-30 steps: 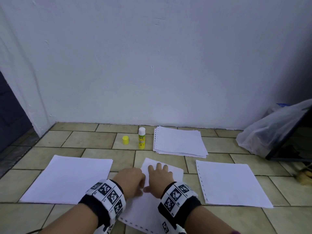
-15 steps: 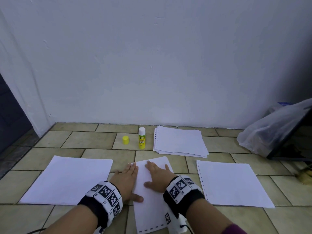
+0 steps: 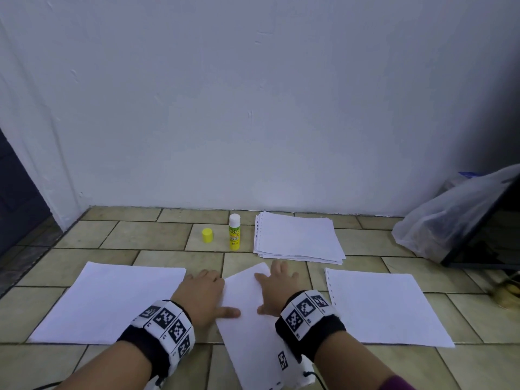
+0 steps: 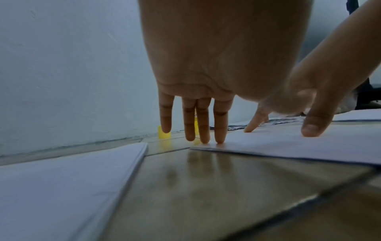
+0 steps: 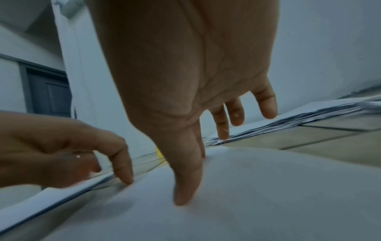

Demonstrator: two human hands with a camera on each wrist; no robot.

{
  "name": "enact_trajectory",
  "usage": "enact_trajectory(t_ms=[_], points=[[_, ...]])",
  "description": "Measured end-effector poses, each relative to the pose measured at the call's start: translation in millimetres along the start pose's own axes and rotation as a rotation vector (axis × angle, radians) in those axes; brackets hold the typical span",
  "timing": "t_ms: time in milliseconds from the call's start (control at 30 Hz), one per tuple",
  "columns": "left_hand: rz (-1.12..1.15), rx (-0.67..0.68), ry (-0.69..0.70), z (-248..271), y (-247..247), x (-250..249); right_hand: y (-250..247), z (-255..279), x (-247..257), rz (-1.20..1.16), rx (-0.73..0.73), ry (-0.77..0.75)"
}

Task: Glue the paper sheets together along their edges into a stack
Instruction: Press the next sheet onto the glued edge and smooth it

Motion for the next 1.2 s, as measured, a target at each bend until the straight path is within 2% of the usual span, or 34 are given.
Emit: enact_trajectory(t_ms=[167,333,467,600,933,1067,1200], points=[[0.092,-0.043,0.105,2,4,-12,4,6,32,-0.103,-0.044,-0.078],[-0.02,-0.013,0.025,2,2,-17,11,8,48,-0.139,-0.104,-0.102],[0.018,0.062,-0.049,-4,14,-14,14,3,53,-0.201,0.008,-0.201],[0.007,0.138,-0.045,-6,21,-10,16,-1,42,-0.19,0.1,-0.244],[0.028,0.17,-0.026,-5,22,-5,23,5,-49,-0.3,0.127,0.046],[0.046,0.147,-0.02,-3,16,-3,20,5,-46,-0.322,0.075,0.067],[-0.016,0.024,-0.062,-4,4,-6,15,5,-34,-0.205,0.019,0.083]])
Point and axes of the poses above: each hand's wrist, its own z-axis away from the middle knuckle, its own y-axis out of the palm, x = y × z, the point moved 1 cm from there along -z, towards the middle knuckle, and after that the axes turned 1 degree about y, right-handed, at the moved point
